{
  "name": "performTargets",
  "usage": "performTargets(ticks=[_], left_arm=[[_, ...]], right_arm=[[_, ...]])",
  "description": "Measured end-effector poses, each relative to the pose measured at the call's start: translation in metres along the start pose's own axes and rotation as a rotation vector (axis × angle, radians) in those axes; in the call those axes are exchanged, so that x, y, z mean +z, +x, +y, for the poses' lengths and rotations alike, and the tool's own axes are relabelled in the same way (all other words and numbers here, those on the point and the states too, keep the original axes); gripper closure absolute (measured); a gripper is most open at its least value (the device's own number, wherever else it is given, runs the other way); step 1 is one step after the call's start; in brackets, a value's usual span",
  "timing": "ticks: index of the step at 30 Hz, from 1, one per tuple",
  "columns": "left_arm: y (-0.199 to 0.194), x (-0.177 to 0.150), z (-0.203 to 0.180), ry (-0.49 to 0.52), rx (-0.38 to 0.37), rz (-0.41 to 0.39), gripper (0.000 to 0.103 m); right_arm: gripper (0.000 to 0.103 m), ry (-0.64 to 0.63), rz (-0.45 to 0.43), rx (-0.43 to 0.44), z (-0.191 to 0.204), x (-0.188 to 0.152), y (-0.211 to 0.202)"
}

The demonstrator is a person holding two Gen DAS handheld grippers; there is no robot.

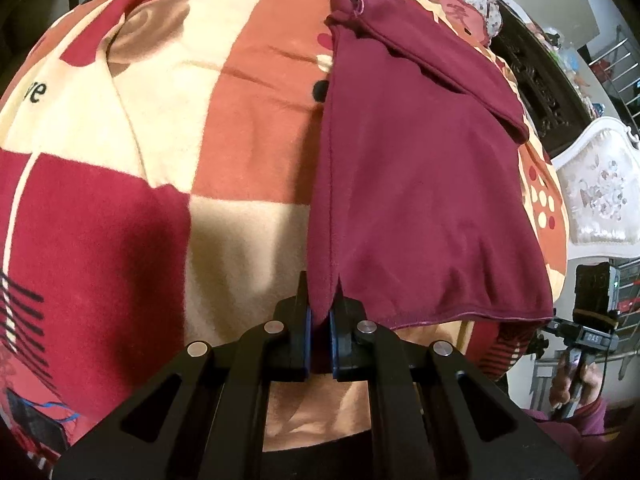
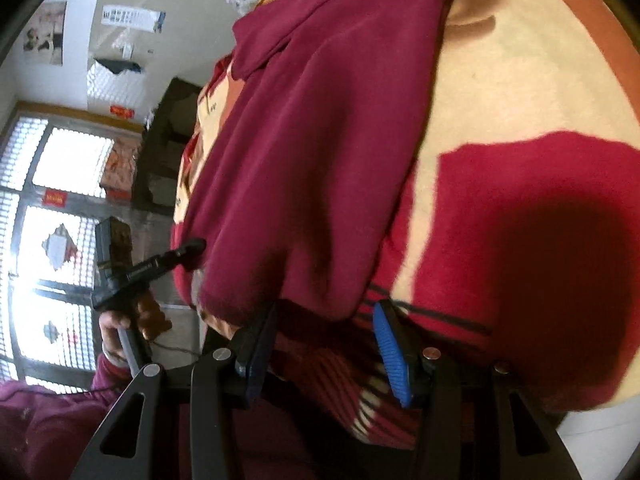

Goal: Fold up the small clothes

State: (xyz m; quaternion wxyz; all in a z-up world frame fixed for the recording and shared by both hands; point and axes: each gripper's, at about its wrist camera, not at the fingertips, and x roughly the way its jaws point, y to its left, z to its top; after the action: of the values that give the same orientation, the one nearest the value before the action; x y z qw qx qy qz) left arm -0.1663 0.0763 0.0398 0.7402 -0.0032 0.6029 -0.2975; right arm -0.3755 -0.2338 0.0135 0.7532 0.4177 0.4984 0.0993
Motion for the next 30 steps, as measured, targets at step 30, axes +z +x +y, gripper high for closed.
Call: performTargets(ticks=[30], left_arm=[[-0.015,0.003,-0.026,0.049,-0.118,0.001,0.098]], right_arm=[[0.096,-0.017,-0.254,0.029,-0.012,0.019,-0.097]])
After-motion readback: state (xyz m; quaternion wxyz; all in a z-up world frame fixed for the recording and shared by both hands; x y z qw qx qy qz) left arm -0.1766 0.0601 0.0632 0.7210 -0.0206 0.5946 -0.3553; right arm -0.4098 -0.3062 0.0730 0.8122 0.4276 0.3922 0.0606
